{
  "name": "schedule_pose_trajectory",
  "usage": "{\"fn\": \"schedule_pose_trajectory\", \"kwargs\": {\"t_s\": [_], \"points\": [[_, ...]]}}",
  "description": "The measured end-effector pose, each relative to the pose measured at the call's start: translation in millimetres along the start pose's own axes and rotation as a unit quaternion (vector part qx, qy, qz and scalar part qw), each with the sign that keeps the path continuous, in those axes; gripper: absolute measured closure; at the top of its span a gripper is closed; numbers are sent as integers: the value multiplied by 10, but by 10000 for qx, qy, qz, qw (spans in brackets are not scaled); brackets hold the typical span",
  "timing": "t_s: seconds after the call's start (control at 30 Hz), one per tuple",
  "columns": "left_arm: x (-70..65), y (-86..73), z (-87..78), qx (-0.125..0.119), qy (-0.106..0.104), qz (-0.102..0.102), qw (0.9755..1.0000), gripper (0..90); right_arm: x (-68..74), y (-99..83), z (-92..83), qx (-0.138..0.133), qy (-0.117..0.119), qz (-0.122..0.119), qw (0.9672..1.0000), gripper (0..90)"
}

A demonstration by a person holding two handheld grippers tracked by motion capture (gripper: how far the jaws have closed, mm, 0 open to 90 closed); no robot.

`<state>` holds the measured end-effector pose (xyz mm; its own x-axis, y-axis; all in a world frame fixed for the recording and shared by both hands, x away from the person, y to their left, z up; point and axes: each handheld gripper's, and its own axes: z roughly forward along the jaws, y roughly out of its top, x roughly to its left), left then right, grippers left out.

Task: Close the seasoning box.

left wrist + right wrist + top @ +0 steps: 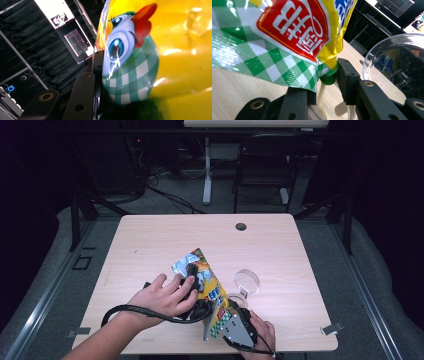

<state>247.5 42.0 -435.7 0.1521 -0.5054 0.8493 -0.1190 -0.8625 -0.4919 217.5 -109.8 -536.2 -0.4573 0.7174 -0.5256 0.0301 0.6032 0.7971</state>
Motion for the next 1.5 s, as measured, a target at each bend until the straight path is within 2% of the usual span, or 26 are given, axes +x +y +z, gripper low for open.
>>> {"fn": "schedule_pose_trajectory", "kwargs": {"t_s": [0.07, 0.1, 0.17, 0.23, 0.3, 0.47, 0.6, 0.7, 0.73, 0.77, 0.83, 0.97, 1.23, 1.5], "points": [[7, 3, -2, -47, 55, 51, 10000, 746, 0, -1, 1, 1, -3, -2, 10000, 704], [1, 0, -3, 23, -80, 29, 10000, 746, 0, -1, 1, 1, -4, -6, 10000, 704], [6, 1, -14, 17, 44, 38, 10000, 746, 0, -1, 0, 3, -4, -7, 10000, 704], [15, 4, -21, 41, 41, 98, 9999, 747, 1, -1, 0, 2, -6, -8, 10000, 704], [-1, 2, -17, 3, -12, 8, 10000, 747, 0, -1, 0, 3, -4, -9, 10000, 704], [-3, 3, -22, -20, -1, -16, 10000, 747, 0, -1, 0, 4, -7, -11, 10000, 704], [5, 7, -31, 38, -55, 50, 10000, 748, 1, -1, 1, 4, -8, -8, 10000, 703], [-1, 6, -31, -42, 15, -35, 10000, 748, 1, -1, -1, 10, -6, -9, 10000, 703], [16, 12, -37, -66, 124, 80, 9999, 748, 2, -1, -1, 15, -1, -2, 10000, 703], [9, 10, -40, -38, 116, 14, 9999, 748, 2, -1, -2, 15, 0, 0, 10000, 704], [10, 10, -38, -49, 96, 15, 9999, 748, 2, -1, -2, 15, 1, 0, 10000, 703], [25, 14, -46, -63, 217, 60, 9997, 748, 2, 0, -3, 17, 1, 0, 10000, 703], [14, 15, -42, -46, 68, 31, 10000, 748, 5, 1, -5, 25, -4, 3, 10000, 703], [15, 23, -49, -19, 73, 26, 10000, 748, 5, 0, -6, 24, -2, 2, 10000, 703]]}}
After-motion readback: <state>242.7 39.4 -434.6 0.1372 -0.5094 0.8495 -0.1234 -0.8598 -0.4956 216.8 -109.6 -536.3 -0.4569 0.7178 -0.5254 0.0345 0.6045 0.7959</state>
